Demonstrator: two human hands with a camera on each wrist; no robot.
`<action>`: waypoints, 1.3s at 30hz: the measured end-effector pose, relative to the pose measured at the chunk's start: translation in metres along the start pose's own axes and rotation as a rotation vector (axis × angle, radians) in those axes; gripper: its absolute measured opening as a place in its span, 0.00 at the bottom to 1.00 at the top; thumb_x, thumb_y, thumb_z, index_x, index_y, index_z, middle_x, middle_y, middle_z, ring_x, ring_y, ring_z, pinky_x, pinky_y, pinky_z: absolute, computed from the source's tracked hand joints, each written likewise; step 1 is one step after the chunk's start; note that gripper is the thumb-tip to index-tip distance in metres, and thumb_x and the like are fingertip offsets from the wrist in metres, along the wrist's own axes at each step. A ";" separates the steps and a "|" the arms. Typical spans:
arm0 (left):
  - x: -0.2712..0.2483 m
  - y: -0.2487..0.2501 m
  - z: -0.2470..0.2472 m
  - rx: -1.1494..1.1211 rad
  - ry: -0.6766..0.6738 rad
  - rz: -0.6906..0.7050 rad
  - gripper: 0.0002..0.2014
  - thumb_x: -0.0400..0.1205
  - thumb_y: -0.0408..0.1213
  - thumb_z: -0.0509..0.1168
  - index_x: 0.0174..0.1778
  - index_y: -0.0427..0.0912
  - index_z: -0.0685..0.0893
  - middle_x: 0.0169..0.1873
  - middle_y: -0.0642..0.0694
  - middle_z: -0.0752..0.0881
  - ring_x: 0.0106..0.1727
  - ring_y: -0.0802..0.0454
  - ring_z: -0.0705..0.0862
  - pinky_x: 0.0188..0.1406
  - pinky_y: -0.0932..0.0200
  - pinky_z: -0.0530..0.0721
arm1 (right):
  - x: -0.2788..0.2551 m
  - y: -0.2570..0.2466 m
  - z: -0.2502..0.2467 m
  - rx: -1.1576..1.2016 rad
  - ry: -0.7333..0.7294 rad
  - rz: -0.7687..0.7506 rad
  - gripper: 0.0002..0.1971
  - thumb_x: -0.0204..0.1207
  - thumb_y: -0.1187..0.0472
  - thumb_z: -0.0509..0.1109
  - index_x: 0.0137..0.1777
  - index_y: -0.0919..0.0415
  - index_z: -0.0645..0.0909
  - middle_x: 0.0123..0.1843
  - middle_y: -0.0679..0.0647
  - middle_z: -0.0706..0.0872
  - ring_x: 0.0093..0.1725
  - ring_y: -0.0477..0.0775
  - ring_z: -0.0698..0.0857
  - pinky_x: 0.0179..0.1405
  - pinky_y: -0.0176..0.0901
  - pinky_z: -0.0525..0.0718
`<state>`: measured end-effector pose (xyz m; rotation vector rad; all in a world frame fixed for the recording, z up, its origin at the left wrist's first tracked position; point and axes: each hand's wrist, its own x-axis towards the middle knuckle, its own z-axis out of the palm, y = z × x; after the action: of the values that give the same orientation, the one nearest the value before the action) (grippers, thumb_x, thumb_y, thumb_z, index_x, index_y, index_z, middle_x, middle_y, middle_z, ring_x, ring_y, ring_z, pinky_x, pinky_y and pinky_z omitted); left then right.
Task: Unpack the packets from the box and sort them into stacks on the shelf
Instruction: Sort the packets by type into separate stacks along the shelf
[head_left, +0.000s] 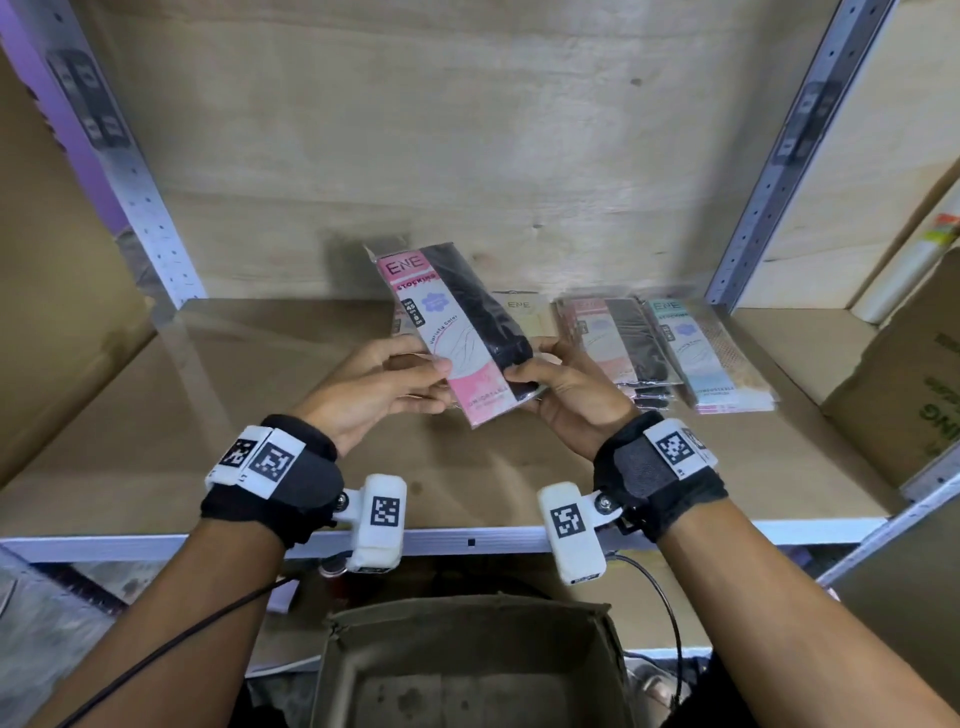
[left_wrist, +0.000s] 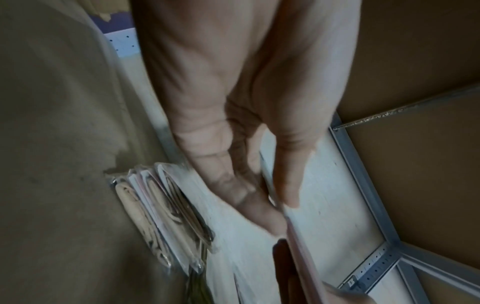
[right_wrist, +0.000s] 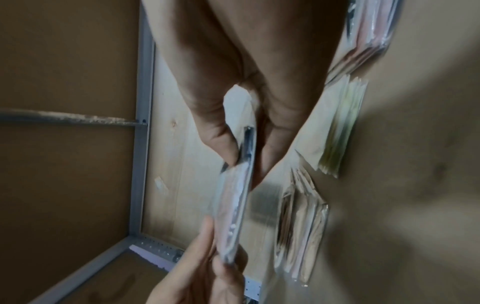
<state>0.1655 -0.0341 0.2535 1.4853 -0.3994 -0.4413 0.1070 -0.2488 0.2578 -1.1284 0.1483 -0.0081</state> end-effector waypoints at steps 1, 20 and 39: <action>0.000 0.000 -0.001 0.029 0.044 0.013 0.17 0.79 0.33 0.73 0.64 0.36 0.86 0.48 0.37 0.92 0.40 0.51 0.91 0.43 0.61 0.90 | -0.001 0.001 -0.001 -0.058 -0.019 0.010 0.23 0.74 0.82 0.67 0.63 0.60 0.70 0.54 0.70 0.85 0.47 0.65 0.87 0.50 0.56 0.86; -0.002 -0.004 0.006 0.204 -0.030 0.050 0.26 0.80 0.34 0.74 0.73 0.58 0.81 0.56 0.49 0.92 0.54 0.51 0.92 0.38 0.63 0.87 | -0.005 0.000 -0.015 -0.317 -0.052 0.036 0.08 0.79 0.67 0.73 0.54 0.71 0.85 0.49 0.68 0.82 0.41 0.62 0.77 0.29 0.39 0.86; 0.020 0.009 0.026 0.120 0.153 0.040 0.10 0.83 0.28 0.70 0.59 0.40 0.87 0.42 0.46 0.94 0.39 0.53 0.93 0.37 0.63 0.90 | 0.005 -0.011 -0.053 -0.285 -0.014 -0.103 0.22 0.75 0.76 0.72 0.69 0.69 0.80 0.56 0.70 0.85 0.50 0.61 0.80 0.49 0.48 0.80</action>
<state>0.1696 -0.0660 0.2634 1.6133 -0.3383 -0.2741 0.1066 -0.3017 0.2451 -1.4198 0.0803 -0.0724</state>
